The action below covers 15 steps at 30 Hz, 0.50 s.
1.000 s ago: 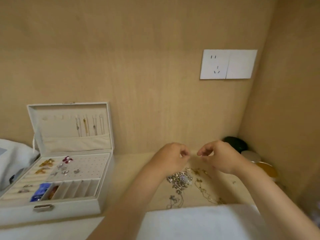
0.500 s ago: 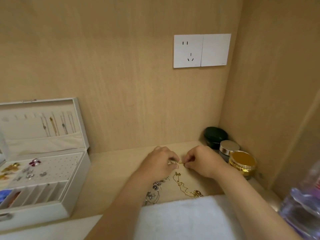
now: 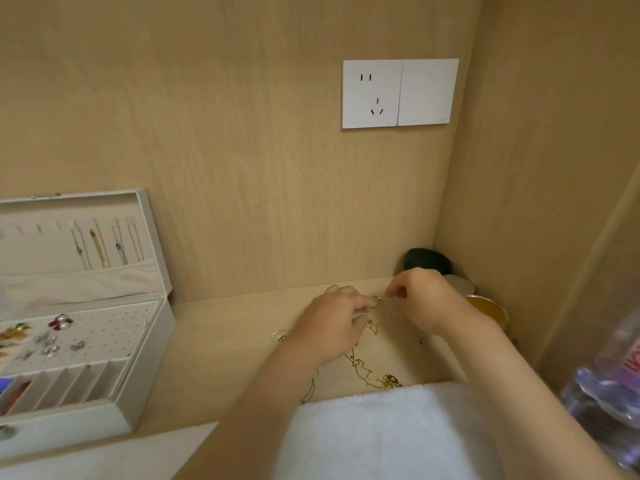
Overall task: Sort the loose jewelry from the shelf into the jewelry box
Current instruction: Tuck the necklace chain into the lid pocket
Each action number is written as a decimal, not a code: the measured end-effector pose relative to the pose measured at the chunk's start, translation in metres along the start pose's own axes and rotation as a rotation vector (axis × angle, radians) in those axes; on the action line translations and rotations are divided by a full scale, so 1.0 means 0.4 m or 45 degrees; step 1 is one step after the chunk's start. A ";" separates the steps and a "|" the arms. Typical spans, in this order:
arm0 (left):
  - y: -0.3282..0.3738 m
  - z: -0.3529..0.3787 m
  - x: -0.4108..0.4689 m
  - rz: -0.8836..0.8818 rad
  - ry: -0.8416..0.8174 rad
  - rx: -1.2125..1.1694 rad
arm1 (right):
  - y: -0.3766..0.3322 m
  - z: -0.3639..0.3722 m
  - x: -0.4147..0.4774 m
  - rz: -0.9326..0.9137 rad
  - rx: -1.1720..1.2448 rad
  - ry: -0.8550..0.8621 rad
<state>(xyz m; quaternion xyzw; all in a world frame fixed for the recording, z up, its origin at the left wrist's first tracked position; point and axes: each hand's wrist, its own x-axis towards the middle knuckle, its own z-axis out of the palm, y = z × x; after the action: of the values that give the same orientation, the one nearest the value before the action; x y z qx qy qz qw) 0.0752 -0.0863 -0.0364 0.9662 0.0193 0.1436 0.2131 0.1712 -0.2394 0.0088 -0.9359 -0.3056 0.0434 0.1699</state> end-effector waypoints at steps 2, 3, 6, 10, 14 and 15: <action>0.011 0.011 0.014 -0.009 -0.045 0.007 | -0.006 0.008 0.003 0.081 -0.088 -0.105; 0.014 0.014 0.020 -0.015 -0.069 0.029 | -0.006 0.014 0.004 0.112 -0.115 -0.126; 0.013 0.017 0.032 -0.022 -0.099 0.044 | -0.003 0.031 0.003 0.170 -0.124 -0.160; 0.008 0.010 0.037 -0.031 -0.041 0.103 | 0.009 0.048 0.011 0.138 -0.129 -0.194; -0.003 0.012 0.032 -0.004 0.009 0.069 | 0.016 0.055 0.008 0.037 -0.074 -0.222; -0.004 0.012 0.033 0.000 0.034 0.009 | 0.014 0.052 0.007 0.004 0.026 -0.192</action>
<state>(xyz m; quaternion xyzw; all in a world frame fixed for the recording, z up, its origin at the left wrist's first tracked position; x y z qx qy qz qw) 0.0893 -0.0855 -0.0376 0.9649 0.0226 0.1563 0.2096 0.1727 -0.2360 -0.0127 -0.9287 -0.3155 0.1170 0.1559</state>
